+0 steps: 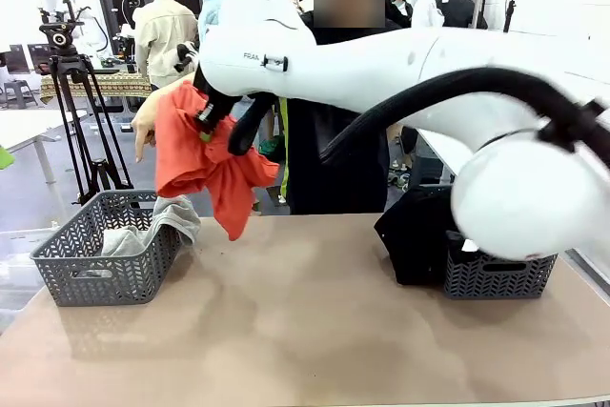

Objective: Sort the tops and bottoms.
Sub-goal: Sort the clothes according to human instructions.

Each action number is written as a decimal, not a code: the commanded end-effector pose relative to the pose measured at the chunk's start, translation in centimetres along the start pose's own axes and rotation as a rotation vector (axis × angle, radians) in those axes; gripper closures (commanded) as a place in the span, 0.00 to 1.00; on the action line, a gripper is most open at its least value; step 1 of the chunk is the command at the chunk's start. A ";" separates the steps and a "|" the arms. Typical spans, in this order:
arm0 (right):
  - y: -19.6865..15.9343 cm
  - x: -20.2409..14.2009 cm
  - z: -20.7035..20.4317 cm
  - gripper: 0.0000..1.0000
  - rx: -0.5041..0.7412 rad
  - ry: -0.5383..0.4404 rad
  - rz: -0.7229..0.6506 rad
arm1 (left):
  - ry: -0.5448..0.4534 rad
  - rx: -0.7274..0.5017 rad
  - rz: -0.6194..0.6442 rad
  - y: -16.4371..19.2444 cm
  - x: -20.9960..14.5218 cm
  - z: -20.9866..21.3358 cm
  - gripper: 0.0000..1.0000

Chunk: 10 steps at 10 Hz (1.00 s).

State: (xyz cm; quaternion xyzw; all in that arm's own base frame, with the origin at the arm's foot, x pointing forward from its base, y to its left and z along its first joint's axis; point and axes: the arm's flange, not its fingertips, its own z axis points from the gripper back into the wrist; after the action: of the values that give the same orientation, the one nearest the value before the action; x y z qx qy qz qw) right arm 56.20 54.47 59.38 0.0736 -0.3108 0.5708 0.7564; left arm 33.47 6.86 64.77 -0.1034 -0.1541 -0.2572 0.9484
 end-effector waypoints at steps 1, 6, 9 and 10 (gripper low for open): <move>-3.2 6.3 -2.3 1.00 0.073 -0.100 0.057 | 0.002 -0.004 0.001 0.0 -0.1 0.0 0.00; 0.2 0.7 -0.7 1.00 0.017 -0.046 0.034 | 0.002 -0.004 0.001 0.0 -0.1 0.0 0.00; -0.8 2.7 -2.4 1.00 0.007 -0.120 0.164 | 0.002 -0.004 0.001 0.0 -0.1 0.0 0.00; -1.2 4.9 -3.3 1.00 -0.005 -0.209 0.268 | 0.002 -0.004 0.001 0.0 -0.1 0.0 0.00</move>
State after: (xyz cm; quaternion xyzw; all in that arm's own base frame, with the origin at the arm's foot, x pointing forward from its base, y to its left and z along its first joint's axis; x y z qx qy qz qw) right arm 56.89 56.44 58.55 0.0736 -0.3534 0.6240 0.6930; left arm 33.47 6.86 64.77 -0.1035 -0.1541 -0.2572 0.9484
